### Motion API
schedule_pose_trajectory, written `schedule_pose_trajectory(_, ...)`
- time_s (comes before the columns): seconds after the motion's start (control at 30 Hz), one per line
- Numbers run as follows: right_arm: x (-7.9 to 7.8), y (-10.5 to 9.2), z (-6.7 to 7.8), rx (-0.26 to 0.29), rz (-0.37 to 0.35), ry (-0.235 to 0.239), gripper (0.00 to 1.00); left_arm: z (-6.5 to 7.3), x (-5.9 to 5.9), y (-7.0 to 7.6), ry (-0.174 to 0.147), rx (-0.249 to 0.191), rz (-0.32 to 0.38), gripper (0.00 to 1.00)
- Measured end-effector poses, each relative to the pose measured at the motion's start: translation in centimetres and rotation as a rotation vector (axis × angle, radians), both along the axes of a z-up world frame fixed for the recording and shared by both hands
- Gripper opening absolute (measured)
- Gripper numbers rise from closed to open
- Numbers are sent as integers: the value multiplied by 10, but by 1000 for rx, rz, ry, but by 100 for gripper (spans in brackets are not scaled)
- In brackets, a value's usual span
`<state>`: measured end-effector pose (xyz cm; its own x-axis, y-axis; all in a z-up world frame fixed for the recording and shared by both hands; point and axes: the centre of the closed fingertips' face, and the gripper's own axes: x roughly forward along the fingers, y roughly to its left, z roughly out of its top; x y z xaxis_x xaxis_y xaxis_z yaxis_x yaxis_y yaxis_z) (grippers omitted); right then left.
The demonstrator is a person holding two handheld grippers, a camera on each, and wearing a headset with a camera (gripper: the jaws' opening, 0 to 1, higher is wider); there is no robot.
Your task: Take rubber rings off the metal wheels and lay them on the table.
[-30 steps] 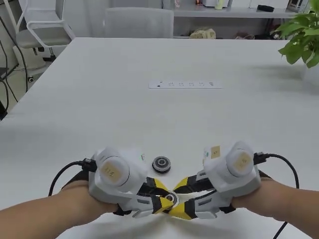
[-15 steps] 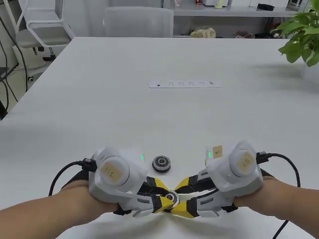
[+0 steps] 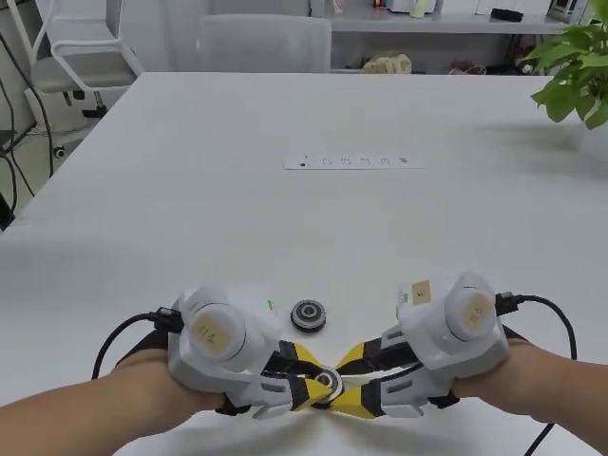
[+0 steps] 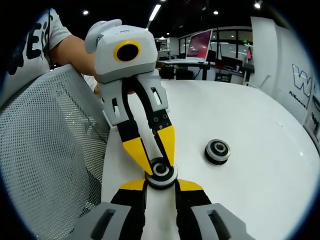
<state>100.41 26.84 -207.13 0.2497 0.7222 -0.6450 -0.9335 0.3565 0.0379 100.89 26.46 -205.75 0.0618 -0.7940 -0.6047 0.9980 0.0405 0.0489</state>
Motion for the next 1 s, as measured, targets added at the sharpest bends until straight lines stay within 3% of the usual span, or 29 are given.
schedule_pose_trajectory(0.57, -2, -7, -2, -13, 14, 2, 10, 0, -1, 0, 4, -6, 4, 8)
schedule_pose_trajectory(0.83, -1, -8, -3, 7, -8, 28, 9, 0, -1, 0, 6, -7, 7, 8)
schedule_pose_trajectory(1.0, 1, -9, -4, 16, -38, 56, 2, 0, -1, 0, 6, -8, 8, 8)
